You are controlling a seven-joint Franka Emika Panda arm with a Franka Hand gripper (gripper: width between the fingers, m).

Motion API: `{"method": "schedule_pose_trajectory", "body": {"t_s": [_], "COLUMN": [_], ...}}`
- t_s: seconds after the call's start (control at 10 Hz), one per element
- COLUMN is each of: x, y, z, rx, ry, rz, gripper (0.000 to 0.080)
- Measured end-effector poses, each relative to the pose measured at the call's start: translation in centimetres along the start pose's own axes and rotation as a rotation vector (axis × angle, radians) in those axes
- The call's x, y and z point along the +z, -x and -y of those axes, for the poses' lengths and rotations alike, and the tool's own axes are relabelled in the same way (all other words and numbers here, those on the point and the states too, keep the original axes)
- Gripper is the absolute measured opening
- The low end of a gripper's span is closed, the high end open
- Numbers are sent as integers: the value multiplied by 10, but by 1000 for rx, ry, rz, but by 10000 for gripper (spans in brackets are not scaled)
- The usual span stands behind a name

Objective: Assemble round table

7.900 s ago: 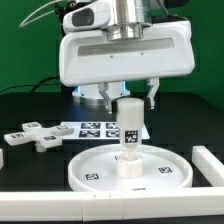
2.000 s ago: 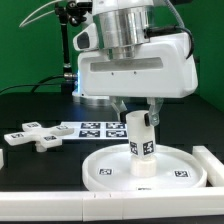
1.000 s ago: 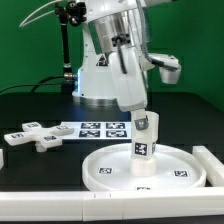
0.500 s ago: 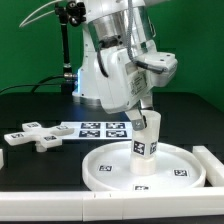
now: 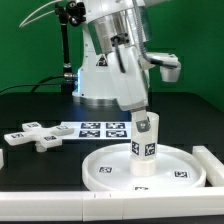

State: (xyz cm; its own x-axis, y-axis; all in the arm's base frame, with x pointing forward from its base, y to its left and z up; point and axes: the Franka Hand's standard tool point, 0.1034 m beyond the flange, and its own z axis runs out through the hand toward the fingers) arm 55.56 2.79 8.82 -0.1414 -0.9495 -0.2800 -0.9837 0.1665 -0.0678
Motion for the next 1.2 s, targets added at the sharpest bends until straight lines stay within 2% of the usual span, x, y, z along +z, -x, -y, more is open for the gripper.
{"method": "schedule_pose_trajectory", "body": {"t_s": [0.3, 0.4, 0.5, 0.6, 0.7, 1.2], "x": [1, 1, 0, -1, -2, -2], "y": [0, -1, -3, -5, -5, -6], "z": [0, -2, -2, 2, 4, 5], "rx": [-210, -323, -449, -572, -695, -1027], "ry": [1, 15, 45, 54, 76, 82], "rz": [0, 2, 8, 6, 7, 13], "gripper": [649, 649, 649, 649, 649, 649]}}
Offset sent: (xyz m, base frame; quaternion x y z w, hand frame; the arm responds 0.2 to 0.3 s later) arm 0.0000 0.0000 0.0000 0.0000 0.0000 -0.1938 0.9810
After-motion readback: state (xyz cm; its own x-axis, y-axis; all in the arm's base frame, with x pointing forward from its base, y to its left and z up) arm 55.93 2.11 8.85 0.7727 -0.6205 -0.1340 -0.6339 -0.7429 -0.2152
